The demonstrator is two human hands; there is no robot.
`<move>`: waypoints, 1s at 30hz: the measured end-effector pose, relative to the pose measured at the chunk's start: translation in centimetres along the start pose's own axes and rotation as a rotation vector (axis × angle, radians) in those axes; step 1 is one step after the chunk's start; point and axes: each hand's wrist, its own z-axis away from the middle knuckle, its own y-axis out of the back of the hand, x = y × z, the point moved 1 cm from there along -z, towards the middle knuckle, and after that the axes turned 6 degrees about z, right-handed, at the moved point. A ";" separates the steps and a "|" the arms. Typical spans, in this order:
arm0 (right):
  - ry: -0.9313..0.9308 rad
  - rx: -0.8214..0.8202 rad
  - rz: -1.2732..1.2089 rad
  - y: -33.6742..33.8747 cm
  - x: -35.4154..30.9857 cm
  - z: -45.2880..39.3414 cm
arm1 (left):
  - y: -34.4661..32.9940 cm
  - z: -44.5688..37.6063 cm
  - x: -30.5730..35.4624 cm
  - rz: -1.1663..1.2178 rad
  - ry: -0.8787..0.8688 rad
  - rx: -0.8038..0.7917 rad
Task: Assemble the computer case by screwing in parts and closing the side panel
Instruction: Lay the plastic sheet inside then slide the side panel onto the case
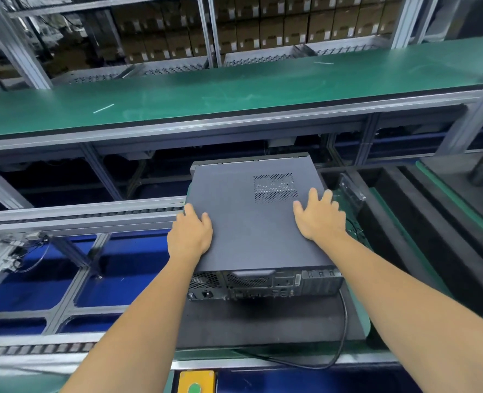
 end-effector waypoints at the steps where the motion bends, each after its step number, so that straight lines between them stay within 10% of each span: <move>1: -0.001 -0.002 -0.008 0.1 0.1 0.4 | 0.2 0.2 -0.1 0.012 0.007 -0.015; 30: -0.071 0.072 0.021 0.2 -0.3 1.4 | 0.3 0.4 -1.1 -0.075 0.103 0.046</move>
